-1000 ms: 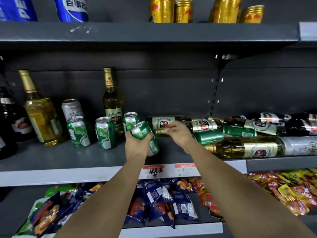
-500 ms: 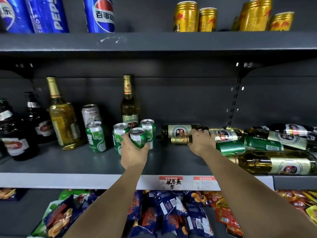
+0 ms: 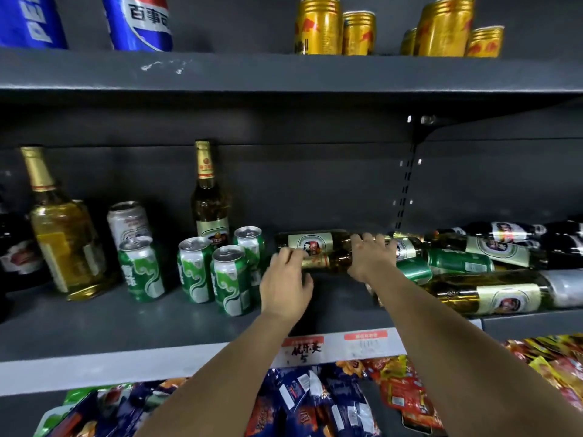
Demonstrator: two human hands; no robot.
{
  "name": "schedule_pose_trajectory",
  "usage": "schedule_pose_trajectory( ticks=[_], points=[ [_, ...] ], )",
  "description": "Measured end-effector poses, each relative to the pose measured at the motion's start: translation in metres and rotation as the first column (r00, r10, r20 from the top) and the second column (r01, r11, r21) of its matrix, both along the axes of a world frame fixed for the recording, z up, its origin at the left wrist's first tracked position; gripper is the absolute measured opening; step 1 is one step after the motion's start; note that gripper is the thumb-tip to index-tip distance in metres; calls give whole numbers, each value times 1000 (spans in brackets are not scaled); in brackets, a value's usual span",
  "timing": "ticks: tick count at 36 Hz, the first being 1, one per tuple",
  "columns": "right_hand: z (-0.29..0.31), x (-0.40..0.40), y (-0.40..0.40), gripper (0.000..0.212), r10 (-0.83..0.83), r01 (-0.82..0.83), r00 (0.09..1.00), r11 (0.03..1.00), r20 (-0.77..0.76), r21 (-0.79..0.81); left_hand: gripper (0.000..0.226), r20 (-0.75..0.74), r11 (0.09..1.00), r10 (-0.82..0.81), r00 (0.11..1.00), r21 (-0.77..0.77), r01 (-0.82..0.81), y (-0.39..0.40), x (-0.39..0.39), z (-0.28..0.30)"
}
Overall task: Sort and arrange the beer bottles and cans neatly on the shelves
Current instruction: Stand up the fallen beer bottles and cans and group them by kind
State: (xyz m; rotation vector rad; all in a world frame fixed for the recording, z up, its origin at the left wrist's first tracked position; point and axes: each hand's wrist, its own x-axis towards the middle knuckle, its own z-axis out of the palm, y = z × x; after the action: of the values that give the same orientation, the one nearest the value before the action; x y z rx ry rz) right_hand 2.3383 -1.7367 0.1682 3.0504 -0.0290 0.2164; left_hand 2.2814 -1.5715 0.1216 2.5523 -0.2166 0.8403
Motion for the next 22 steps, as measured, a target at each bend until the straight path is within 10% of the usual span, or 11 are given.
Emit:
schedule_pose_trajectory(
  ticks=[10,22],
  points=[
    [0,29,-20,90,73,-72,985,997,-154,11,73,-433,989,105,895,141,-47,-28,60,-14],
    [-9,46,-14,91,74,-84,981,995,-178,-50,48,-373,974,69,925,-177,-144,-22,69,-5]
  ],
)
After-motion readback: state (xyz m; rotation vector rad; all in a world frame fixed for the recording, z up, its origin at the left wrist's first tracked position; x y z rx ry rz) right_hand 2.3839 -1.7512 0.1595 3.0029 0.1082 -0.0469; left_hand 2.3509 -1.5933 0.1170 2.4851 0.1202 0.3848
